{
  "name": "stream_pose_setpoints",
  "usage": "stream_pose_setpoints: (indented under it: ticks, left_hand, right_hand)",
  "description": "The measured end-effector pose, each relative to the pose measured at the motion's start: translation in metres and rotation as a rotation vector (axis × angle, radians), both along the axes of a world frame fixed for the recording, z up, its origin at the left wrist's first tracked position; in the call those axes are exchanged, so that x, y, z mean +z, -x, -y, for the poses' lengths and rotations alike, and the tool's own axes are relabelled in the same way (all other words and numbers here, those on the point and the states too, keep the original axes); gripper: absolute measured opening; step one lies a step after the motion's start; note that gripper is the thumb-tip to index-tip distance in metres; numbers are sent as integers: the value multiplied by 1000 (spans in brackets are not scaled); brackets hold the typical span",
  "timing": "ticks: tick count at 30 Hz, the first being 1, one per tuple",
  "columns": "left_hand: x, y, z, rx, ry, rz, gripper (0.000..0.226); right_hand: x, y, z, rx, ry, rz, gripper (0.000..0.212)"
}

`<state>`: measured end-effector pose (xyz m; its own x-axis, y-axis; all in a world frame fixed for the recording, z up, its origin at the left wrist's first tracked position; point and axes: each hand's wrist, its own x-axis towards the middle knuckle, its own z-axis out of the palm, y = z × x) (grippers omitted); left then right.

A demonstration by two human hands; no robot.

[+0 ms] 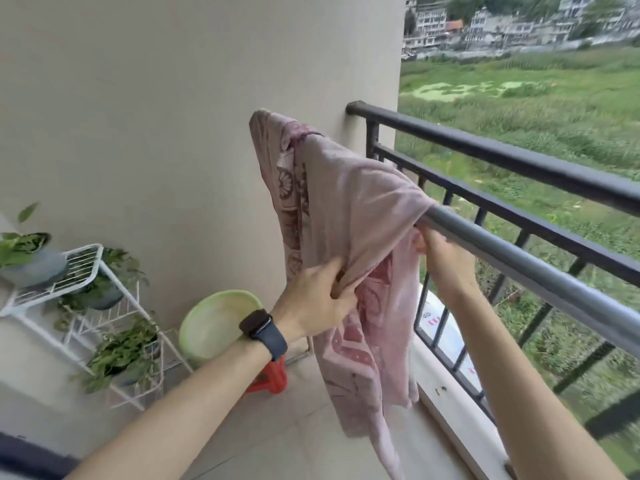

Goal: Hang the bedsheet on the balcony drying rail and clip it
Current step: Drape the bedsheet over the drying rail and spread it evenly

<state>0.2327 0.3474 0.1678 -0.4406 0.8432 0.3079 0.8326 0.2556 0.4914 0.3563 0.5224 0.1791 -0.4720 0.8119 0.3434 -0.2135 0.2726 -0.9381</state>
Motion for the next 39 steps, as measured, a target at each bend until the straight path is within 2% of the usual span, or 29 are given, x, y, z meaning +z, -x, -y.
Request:
stream_pose_setpoints:
  ticks: [2, 4, 6, 9, 12, 15, 16, 18, 20, 22, 23, 25, 27, 29, 31, 34, 37, 39]
  left_hand:
    - [-25, -1, 1, -65, 171, 84, 14]
    - [-32, 1, 3, -110, 205, 148, 15]
    - [-28, 5, 4, -84, 197, 121, 17]
    - [-22, 16, 5, 14, 160, 3, 19]
    - [-6, 53, 11, 164, -47, -13, 9]
    - [37, 111, 7, 459, -389, 143, 17]
    - [51, 122, 6, 518, -479, 106, 21]
    - [70, 124, 0, 501, -645, -152, 27]
    - [60, 100, -8, 245, -716, -454, 28]
    - [33, 74, -16, 57, -527, -612, 48]
    - [25, 71, -18, 48, -384, -609, 56]
    - [31, 92, -15, 125, -212, -549, 65]
    - [58, 124, -6, 171, -177, -498, 67]
    - [95, 156, 2, 181, -187, -376, 51]
    - [135, 180, 5, 118, -125, -99, 27]
    - [174, 211, 3, -86, -47, 277, 21]
    - [183, 255, -10, -114, -145, 419, 22]
    - [175, 285, -25, -14, -249, 363, 15]
  right_hand:
    - [-26, -10, 11, 13, 31, 72, 11]
    - [-42, -16, 23, -29, -27, 117, 31]
    - [-51, -21, 31, -148, -77, 155, 45]
    - [-58, -26, 37, -280, -86, 196, 52]
    - [-50, -19, 41, -213, -108, 276, 59]
    - [-34, -4, 33, -76, -133, 385, 36]
    - [-29, 1, 29, -72, -126, 403, 29]
    - [-17, 11, 22, -105, -63, 335, 26]
    - [-6, 20, 15, -134, -39, 282, 23]
    - [6, 29, 5, -127, -94, 238, 4]
    - [13, 32, -1, -128, -110, 197, 9]
    - [23, 37, -14, -197, -164, 127, 10]
    - [41, 40, -31, -255, -236, 86, 8]
    - [61, 51, -41, -229, -268, 72, 7]
    - [77, 72, -50, -191, -250, 82, 8]
    - [92, 113, -63, -184, -235, 30, 7]
    - [106, 151, -69, -181, -229, -31, 15]
    - [106, 177, -74, -204, -219, -40, 20]
